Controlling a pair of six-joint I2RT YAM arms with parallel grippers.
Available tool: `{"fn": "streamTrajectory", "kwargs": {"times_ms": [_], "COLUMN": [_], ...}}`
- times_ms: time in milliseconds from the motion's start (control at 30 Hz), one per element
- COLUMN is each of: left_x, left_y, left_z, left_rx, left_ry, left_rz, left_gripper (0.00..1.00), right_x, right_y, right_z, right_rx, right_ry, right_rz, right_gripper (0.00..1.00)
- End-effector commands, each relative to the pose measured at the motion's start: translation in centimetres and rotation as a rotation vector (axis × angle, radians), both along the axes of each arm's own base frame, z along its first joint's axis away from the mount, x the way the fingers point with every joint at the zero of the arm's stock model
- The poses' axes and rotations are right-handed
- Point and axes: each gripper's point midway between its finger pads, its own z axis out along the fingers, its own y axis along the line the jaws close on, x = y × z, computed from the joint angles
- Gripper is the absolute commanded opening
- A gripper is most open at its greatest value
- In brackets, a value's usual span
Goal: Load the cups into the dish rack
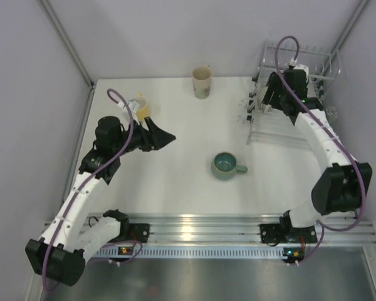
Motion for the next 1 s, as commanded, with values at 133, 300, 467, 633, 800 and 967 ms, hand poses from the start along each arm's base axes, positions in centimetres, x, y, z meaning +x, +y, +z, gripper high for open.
{"fn": "streamTrajectory", "kwargs": {"times_ms": [133, 300, 467, 633, 800, 967], "left_x": [3.1, 3.7, 4.0, 3.9, 4.0, 3.7], "left_y": [-1.2, -5.3, -9.5, -12.8, -14.8, -15.8], "left_z": [-1.1, -3.5, -5.9, -7.8, -10.2, -13.0], "left_rx": [0.099, 0.24, 0.323, 0.391, 0.457, 0.497], "left_ry": [0.037, 0.072, 0.111, 0.105, 0.108, 0.155], "left_rz": [0.031, -0.025, -0.102, -0.176, -0.228, -0.263], "left_gripper": [0.73, 0.73, 0.73, 0.71, 0.69, 0.67], "right_x": [-6.9, -11.1, -13.9, -16.0, -17.1, -17.4], "right_y": [2.5, 4.7, 4.9, 4.2, 4.2, 4.2], "right_z": [9.4, 10.5, 10.9, 11.4, 11.7, 10.9], "right_rx": [0.119, 0.226, 0.236, 0.212, 0.226, 0.232], "right_ry": [-0.244, -0.29, -0.352, -0.401, -0.435, -0.423], "right_rz": [0.199, 0.314, 0.349, 0.344, 0.342, 0.345], "right_gripper": [0.99, 0.99, 0.99, 0.99, 0.99, 0.99]}}
